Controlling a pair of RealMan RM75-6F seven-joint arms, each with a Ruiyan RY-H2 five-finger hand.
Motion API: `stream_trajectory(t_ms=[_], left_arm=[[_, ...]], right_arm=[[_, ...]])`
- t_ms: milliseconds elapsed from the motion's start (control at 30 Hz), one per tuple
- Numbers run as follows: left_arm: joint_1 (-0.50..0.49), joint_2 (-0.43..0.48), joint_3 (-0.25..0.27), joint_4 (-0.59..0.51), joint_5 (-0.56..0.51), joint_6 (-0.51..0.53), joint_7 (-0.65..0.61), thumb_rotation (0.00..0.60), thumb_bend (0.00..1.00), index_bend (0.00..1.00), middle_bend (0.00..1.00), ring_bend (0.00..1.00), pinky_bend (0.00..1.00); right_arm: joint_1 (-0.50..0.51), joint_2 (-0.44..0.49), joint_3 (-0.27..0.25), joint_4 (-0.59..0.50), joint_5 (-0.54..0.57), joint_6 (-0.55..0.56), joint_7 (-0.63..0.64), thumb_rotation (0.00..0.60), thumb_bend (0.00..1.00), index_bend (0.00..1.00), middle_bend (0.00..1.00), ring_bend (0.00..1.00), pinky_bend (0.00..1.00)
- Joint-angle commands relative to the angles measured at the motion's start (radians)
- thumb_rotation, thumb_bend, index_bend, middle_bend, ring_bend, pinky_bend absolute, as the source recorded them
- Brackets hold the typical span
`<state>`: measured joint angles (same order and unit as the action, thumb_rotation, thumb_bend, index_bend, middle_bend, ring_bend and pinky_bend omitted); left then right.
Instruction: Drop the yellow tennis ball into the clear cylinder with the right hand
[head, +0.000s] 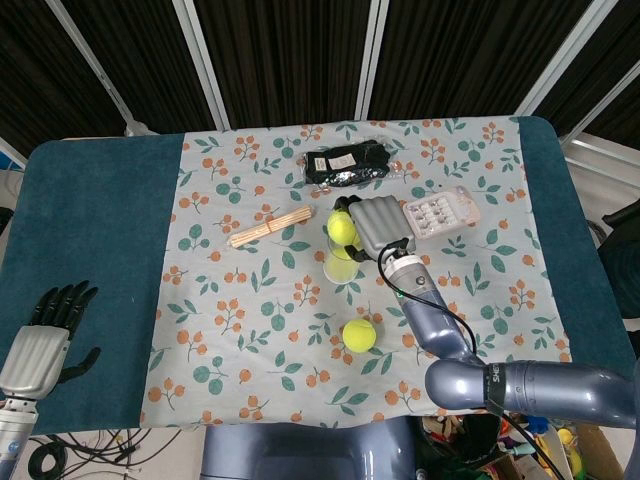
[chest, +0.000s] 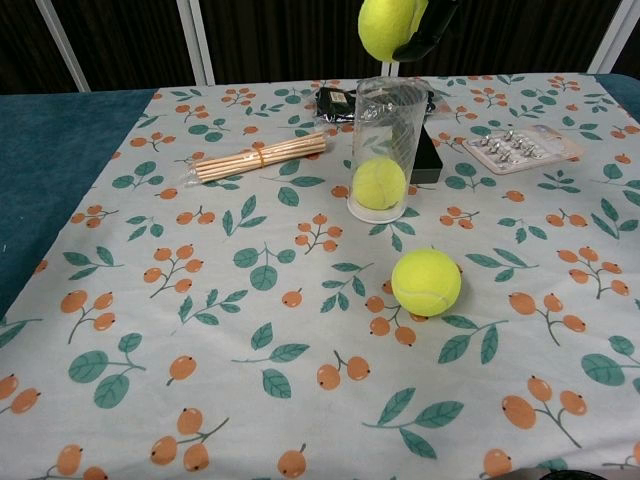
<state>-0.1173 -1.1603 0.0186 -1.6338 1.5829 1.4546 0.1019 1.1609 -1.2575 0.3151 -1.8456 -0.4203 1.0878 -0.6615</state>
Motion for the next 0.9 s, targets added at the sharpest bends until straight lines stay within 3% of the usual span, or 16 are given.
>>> stream_trajectory(t_ms=[33, 900], left_arm=[[0.000, 0.000, 0.000, 0.000, 0.000, 0.000, 0.000, 0.600, 0.28, 0.03, 0.02, 0.00, 0.03], [0.002, 0.001, 0.000, 0.001, 0.001, 0.002, -0.001, 0.600, 0.28, 0.03, 0.02, 0.00, 0.03]], right_arm=[[0.000, 0.001, 0.001, -0.001, 0.000, 0.000, 0.002, 0.600, 0.24, 0.43, 0.37, 0.48, 0.53], [-0.005, 0.016, -0.006, -0.006, 0.002, 0.000, 0.012, 0.600, 0.24, 0.43, 0.37, 0.47, 0.53]])
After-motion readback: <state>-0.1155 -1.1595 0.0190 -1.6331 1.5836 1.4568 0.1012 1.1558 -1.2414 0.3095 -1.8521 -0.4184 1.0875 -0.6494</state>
